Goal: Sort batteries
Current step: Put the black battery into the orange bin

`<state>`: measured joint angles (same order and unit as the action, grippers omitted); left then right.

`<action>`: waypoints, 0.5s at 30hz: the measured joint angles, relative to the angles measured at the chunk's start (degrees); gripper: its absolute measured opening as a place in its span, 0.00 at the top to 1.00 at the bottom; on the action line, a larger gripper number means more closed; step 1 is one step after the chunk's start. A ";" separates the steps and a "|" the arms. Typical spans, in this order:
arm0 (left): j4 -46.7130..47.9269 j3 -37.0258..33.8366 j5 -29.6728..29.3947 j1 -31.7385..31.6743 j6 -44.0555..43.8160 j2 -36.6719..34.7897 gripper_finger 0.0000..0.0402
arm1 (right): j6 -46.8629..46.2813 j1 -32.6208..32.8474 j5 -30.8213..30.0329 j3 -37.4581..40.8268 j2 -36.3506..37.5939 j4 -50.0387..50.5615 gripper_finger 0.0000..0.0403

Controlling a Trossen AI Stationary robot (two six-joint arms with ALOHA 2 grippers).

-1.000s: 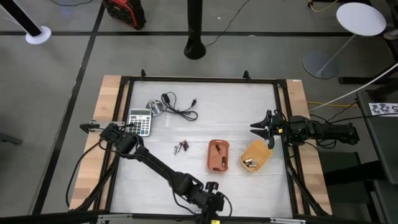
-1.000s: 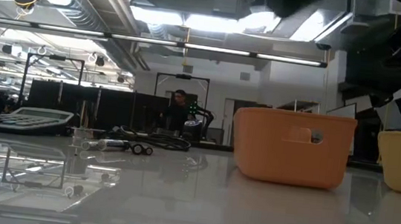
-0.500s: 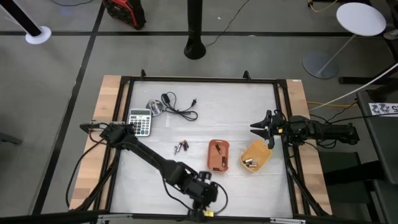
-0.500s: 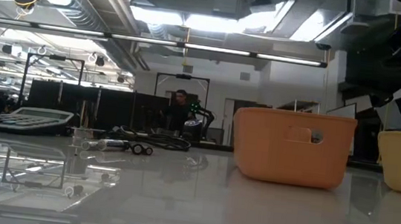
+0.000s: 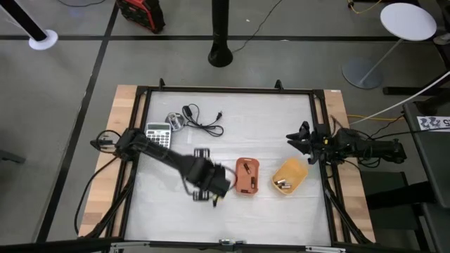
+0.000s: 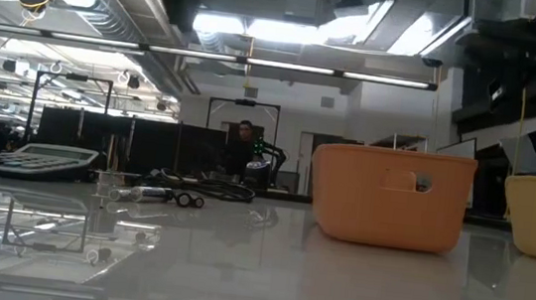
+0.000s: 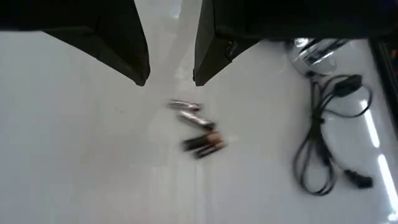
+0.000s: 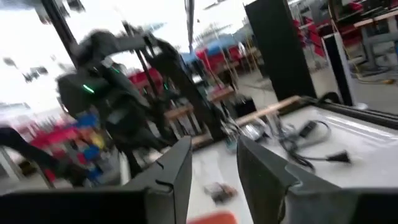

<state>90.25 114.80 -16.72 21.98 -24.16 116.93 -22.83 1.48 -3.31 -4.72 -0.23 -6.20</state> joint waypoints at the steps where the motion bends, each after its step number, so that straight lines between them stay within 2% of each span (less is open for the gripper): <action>1: -0.06 0.00 -0.03 -1.29 0.56 -0.11 0.71 | -1.72 0.00 0.22 -0.01 0.00 -1.01 0.70; 6: -0.58 -0.07 0.09 -7.41 5.96 -1.57 0.71 | -2.58 0.00 8.45 -0.18 0.00 -3.64 0.70; 9: -0.32 -0.07 0.29 -10.82 7.17 -2.66 0.71 | -2.26 0.02 11.27 -2.25 -0.07 -3.63 0.70; 15: -0.20 -0.07 1.58 -16.40 9.59 -7.49 0.71 | 4.83 0.01 13.93 -12.94 -4.90 1.16 0.70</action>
<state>90.06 114.74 -15.14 5.58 -14.58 109.44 -18.00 1.49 10.62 -17.65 -5.12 -5.04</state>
